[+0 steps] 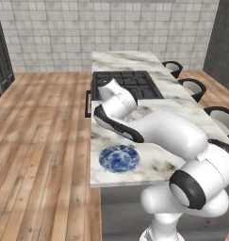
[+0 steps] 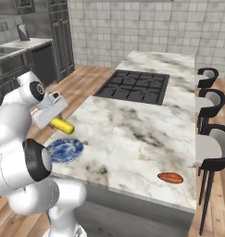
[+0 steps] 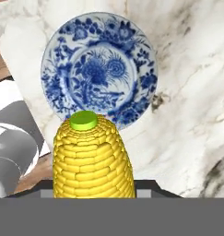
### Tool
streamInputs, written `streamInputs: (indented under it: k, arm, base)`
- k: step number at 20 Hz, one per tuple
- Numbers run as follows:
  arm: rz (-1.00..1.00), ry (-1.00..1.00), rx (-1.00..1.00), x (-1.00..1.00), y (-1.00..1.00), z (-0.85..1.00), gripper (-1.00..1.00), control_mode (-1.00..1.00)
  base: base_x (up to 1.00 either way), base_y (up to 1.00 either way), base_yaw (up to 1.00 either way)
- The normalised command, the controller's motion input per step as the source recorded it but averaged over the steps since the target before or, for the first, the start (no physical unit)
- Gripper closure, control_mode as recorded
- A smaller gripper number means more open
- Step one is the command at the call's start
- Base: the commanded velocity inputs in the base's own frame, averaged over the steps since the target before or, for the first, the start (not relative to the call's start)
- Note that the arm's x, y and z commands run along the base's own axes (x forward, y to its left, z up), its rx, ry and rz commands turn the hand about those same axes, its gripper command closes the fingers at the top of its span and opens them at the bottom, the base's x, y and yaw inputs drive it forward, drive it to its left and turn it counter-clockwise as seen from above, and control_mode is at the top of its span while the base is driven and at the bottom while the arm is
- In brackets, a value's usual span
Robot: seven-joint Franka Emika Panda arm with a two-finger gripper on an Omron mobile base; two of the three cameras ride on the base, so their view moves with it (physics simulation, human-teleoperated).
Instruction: Pick the corn from the counter and place it in the microwave.
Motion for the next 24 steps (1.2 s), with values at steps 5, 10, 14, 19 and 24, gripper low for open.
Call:
streamInputs:
  k: [5,10,14,19,24]
  arm:
    - [-0.43,-0.01,0.28,-0.8,-0.19,0.56,1.0,-1.0]
    - [-0.39,-0.01,0.22,-0.57,-0.15,0.18,1.0,-1.0]
    - [-0.36,-0.06,0.17,-0.24,-0.04,-0.01,1.0,-1.0]
    - [-0.2,-0.02,0.02,-0.03,0.0,-0.08,1.0,-1.0]
    - [0.0,0.0,0.0,0.0,0.0,0.0,1.0,-1.0]
  base:
    - [0.0,0.0,0.0]
    - [0.0,0.0,0.0]
    - [0.0,0.0,0.0]
    - [0.0,0.0,0.0]
    - [0.0,0.0,0.0]
